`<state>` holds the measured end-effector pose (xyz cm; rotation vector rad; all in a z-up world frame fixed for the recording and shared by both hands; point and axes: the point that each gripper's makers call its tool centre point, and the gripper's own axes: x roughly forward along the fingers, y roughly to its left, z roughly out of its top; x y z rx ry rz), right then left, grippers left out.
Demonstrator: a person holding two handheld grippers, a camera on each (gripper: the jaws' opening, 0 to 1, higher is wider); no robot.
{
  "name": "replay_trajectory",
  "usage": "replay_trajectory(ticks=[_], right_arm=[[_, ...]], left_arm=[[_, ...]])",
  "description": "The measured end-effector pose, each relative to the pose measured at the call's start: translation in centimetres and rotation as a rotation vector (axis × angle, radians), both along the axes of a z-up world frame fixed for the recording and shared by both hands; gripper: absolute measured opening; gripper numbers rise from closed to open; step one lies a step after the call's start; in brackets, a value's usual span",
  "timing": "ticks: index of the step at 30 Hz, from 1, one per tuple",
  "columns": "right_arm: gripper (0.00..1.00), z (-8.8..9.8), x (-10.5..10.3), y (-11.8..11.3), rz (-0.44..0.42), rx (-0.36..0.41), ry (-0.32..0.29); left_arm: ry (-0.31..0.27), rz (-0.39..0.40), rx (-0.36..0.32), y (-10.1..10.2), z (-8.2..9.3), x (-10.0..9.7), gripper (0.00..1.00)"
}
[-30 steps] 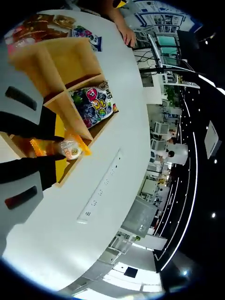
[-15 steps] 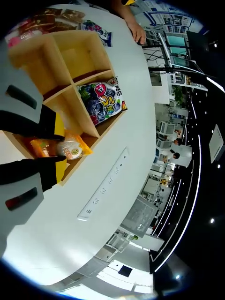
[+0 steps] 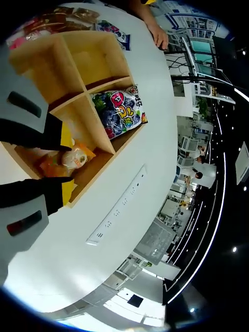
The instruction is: Pick up the scattered marshmallows, QQ candies, Oreo cookies, and mixed nuts on the table and sort them into separate containers
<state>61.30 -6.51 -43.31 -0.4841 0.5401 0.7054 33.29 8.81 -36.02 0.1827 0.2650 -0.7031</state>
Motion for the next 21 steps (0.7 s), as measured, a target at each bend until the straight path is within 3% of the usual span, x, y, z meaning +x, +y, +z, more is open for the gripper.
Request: replay_trajectory(ticks=[7,10,12,19,21], right_arm=[[0.24,0.1,0.9,0.2,-0.028,0.034,0.009],[0.29,0.3,2.2,-0.7,-0.069,0.046,-0.001],[0.30,0.5,2.2,-0.7,-0.071,0.055,0.001],[0.48,1.0,2.6,-1.2,-0.109,0.077,0.001],[0.48,1.2,2.1,-1.4,-0.134,0.095,0.007]], left_arm=[[-0.001,0.000,-0.001,0.0,0.0,0.0,0.82],[0.000,-0.002,0.000,-0.1,0.0,0.0,0.82],[0.000,0.000,-0.001,-0.1,0.0,0.0,0.82],[0.000,0.001,-0.002,0.0,0.0,-0.1,0.83],[0.001,0.002,-0.002,0.0,0.0,-0.1,0.83]])
